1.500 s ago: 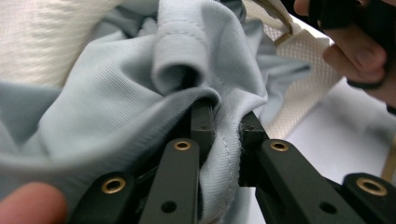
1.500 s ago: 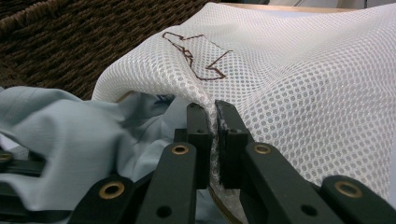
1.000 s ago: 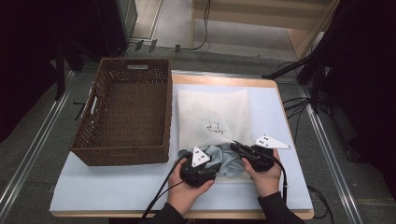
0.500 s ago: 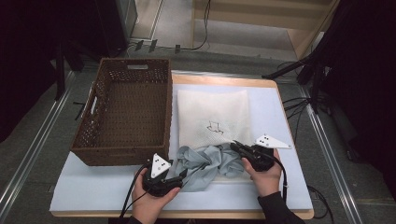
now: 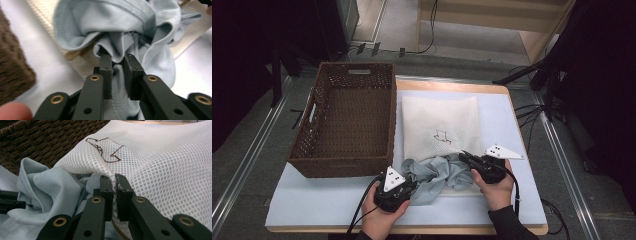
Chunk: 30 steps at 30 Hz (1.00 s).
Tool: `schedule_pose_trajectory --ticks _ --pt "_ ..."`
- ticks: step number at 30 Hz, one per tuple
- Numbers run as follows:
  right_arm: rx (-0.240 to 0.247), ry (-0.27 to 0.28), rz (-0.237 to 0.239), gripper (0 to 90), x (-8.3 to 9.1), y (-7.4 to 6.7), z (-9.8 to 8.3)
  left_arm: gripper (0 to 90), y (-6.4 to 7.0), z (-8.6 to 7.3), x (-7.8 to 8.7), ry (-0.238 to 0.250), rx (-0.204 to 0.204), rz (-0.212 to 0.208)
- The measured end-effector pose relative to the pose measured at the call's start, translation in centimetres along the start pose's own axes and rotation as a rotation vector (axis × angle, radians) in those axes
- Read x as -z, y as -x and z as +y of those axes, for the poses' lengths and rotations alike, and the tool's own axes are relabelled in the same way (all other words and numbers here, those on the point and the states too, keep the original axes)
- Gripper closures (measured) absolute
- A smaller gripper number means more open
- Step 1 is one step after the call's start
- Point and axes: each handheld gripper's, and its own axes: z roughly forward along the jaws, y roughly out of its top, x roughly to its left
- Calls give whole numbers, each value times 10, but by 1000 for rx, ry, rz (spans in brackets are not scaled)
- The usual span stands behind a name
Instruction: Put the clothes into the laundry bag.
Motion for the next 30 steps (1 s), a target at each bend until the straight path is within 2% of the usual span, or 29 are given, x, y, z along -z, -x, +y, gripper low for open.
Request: schedule_pose_trajectory --ticks 1,3,6,7,10,14,15,17,19,21,24,25,26,27,28,30 --pt "0 -1 0 866 0 0 0 828 3 2 -4 -7 -3 -26" --pt "-1 -2 0 865 0 0 0 839 6 4 -6 -13 -5 -39" --pt "2 -4 -1 865 -1 -2 0 847 15 9 -19 -34 -29 -38" --pt "2 -4 -2 866 -1 -2 0 852 19 12 -30 -51 -24 -31" --pt "4 -4 -1 866 -1 -2 0 861 22 15 -40 -63 -10 -39" --pt "5 -5 0 866 -1 -2 -1 873 30 28 -52 -68 -10 -28" --pt "3 -6 1 866 -1 -2 -1 873 31 31 -54 -67 -10 -27" --pt "4 -9 1 866 -2 -3 -1 872 29 36 -64 -72 17 -34" --pt "4 -9 1 866 -2 -3 -1 869 29 37 -65 -70 25 -37" --pt "3 -8 2 866 -1 -3 -1 836 29 37 -62 -59 22 -51" --pt "3 -4 6 865 -1 -1 -1 709 29 33 -52 -37 -10 -92" --pt "2 -5 7 865 -1 -1 -1 694 25 28 -41 -26 -29 -104" --pt "1 -6 6 865 -1 -1 -1 695 21 26 -35 -23 -32 -110" --pt "1 -6 6 865 -1 -1 -1 695 21 26 -35 -23 -32 -110" --pt "1 -6 6 866 -1 -1 -1 690 11 22 -23 -8 -25 -107" --pt "2 -5 6 866 -1 -1 -1 672 1 20 -10 3 -15 -105"
